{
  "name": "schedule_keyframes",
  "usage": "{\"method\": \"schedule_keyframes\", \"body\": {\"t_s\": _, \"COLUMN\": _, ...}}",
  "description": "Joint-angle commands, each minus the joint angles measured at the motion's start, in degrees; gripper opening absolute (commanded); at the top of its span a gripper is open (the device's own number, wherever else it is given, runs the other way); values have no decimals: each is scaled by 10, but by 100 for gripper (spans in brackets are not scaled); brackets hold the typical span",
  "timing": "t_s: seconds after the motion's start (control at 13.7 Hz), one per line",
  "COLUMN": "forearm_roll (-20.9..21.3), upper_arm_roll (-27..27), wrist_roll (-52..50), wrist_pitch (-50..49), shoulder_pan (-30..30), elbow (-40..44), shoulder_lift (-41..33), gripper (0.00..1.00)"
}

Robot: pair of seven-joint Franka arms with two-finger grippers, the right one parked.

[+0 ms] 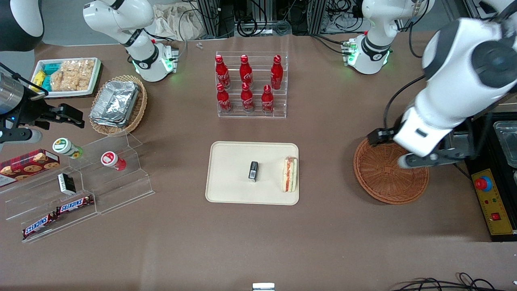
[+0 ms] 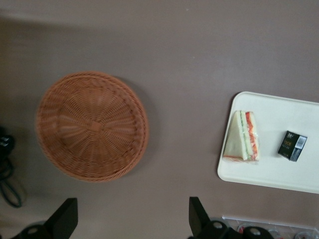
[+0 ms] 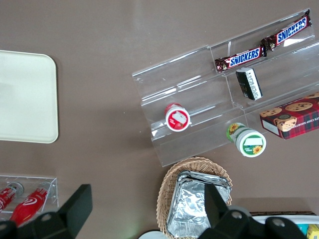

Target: Place sandwich from basket to tray

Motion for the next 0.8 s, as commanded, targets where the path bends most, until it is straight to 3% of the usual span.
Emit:
{"method": "schedule_keyframes", "body": {"t_s": 0.0, "forearm_roll": -25, "upper_arm_roll": 51, "wrist_roll": 39, "wrist_pitch": -22, "shoulder_pan": -7, "elbow": -43, "shoulder_lift": -66, "gripper": 100}}
{"method": "schedule_keyframes", "body": {"t_s": 0.22, "forearm_roll": -45, "upper_arm_roll": 119, "wrist_roll": 133, "wrist_pitch": -50, "shoulder_pan": -23, "elbow": -85, "shoulder_lift": -130, "gripper": 100}}
{"method": "schedule_keyframes", "body": {"t_s": 0.44, "forearm_roll": -44, "upper_arm_roll": 128, "wrist_roll": 146, "wrist_pitch": -72, "shoulder_pan": -23, "elbow": -106, "shoulder_lift": -161, "gripper": 100}}
{"method": "schedule_keyframes", "body": {"t_s": 0.73, "forearm_roll": -29, "upper_arm_roll": 123, "wrist_roll": 148, "wrist_pitch": -76, "shoulder_pan": -28, "elbow": -91, "shoulder_lift": -148, "gripper": 100}}
